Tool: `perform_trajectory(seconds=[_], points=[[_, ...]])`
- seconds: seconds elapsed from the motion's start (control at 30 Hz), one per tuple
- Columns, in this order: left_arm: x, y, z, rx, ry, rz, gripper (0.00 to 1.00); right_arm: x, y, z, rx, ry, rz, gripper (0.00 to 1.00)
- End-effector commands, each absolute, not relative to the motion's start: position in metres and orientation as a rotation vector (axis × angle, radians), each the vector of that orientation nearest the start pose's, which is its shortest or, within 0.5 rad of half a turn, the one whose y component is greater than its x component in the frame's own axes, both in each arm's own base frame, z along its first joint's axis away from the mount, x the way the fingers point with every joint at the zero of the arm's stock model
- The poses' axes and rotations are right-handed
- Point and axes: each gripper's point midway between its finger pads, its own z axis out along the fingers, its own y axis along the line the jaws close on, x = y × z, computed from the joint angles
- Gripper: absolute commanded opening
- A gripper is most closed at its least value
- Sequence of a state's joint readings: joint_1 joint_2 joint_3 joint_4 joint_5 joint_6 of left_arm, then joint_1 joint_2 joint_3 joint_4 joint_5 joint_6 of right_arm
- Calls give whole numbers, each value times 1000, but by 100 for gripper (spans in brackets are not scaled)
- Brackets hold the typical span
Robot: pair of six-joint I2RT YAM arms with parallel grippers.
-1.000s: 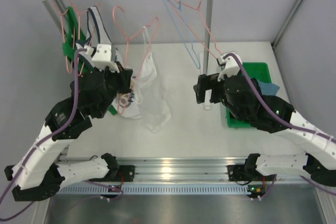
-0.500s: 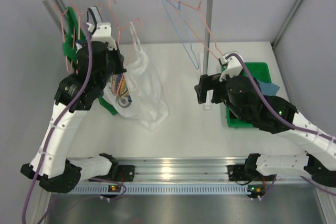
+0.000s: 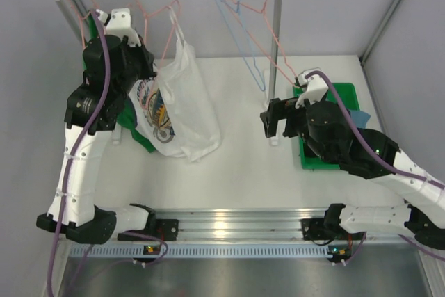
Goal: Place the tank top on the hanger
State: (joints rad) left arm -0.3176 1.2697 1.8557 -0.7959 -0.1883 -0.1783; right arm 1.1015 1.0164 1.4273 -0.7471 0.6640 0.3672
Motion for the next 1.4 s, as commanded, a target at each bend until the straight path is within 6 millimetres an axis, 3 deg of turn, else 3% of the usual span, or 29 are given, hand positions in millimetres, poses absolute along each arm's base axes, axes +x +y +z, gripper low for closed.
perform_trajectory(seconds=[0.0,0.27,0.53,0.8,1.03,1.07,1.2,1.37], points=[[354,-79,497,-14,1659,-227,0,212,210,389,-228,1809,430,99],[380,-58,499,-40,1648,-236,0,211,212,384,-230,1813,438,100],[400,-48,469,-33,1722,-245,0,211,214,378,-240,1825,439,100],[408,-42,442,-44,1769,-255,0,210,213,372,-245,1832,433,100],[401,-40,429,-54,1792,-250,0,209,214,369,-248,1837,435,100],[399,-39,429,-59,1793,-242,1,210,214,368,-247,1838,435,100],[395,-35,426,-72,1795,-225,26,210,216,367,-248,1842,438,100],[389,-31,434,-81,1774,-205,38,210,219,365,-256,1847,438,100]])
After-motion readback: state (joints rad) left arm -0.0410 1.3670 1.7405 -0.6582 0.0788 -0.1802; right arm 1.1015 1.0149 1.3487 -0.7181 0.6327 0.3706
